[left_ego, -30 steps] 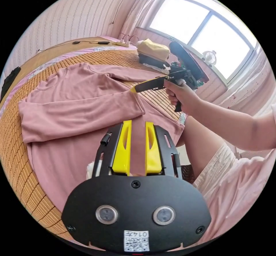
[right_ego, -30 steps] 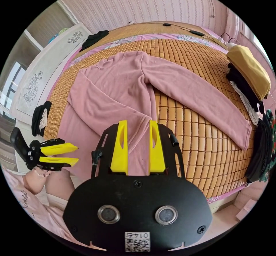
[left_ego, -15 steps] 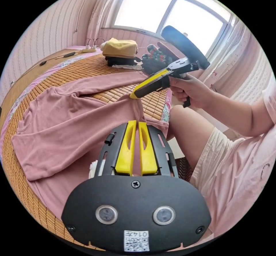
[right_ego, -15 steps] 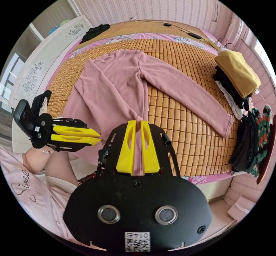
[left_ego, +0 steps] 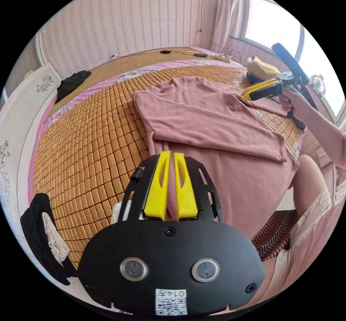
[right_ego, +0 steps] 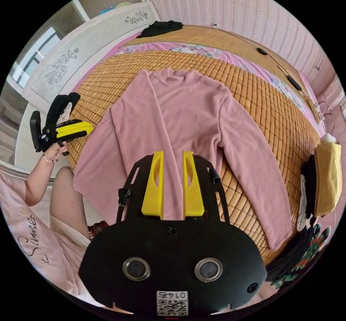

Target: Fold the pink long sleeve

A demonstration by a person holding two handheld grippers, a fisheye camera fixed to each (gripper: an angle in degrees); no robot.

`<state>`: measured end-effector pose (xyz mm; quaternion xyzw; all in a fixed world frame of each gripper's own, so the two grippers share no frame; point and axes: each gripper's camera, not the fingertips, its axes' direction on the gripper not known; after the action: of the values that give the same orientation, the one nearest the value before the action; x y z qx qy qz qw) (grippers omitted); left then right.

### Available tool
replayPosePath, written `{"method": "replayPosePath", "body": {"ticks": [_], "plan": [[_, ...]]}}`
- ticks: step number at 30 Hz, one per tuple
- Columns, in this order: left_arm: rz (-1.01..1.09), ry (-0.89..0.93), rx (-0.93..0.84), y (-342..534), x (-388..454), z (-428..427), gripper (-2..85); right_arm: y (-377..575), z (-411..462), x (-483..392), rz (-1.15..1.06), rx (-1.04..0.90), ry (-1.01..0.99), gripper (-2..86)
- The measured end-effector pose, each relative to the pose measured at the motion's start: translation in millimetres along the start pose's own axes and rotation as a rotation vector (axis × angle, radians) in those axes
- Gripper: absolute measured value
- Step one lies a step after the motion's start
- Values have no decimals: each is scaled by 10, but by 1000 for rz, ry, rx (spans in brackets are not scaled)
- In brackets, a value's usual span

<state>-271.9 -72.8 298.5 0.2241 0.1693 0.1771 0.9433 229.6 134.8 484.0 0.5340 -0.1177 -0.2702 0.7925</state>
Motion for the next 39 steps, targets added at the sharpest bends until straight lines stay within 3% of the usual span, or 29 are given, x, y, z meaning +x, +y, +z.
{"method": "replayPosePath", "body": {"ticks": [4, 8, 10, 15, 17, 20, 25, 29, 34, 39], "plan": [[-38, -30, -32, -272, -327, 378, 59, -1196, 392, -397, -147, 45, -91, 109], [-13, -53, -104, -483, -372, 808, 53, -1993, 784, -530, -130, 22, -71, 120], [-19, -55, -113, -502, -405, 915, 20, -2345, 1022, -534, -111, -76, -129, 55], [-131, -22, -3, -346, -608, 916, -6, -2616, 1004, -653, -172, -81, -72, 6], [-166, 6, -75, -294, -706, 1211, -5, -2637, 1158, -652, -175, -156, -46, 14], [-251, 44, -52, -280, -828, 1272, 14, -2610, 881, -506, -108, -85, -85, 71], [-234, 1, -22, -82, -829, 1025, 44, -1525, -452, -14, -64, 227, -48, 76], [-148, 46, -6, 125, -596, 848, 39, -68, -1094, 409, 73, 255, 97, 84], [-4, 111, -13, -85, -84, 932, 38, 2132, -1564, 1075, 521, 123, 324, 102], [209, 196, 49, -700, 668, 1131, 41, 3217, -1941, 1599, 861, 180, 307, 153]]}}
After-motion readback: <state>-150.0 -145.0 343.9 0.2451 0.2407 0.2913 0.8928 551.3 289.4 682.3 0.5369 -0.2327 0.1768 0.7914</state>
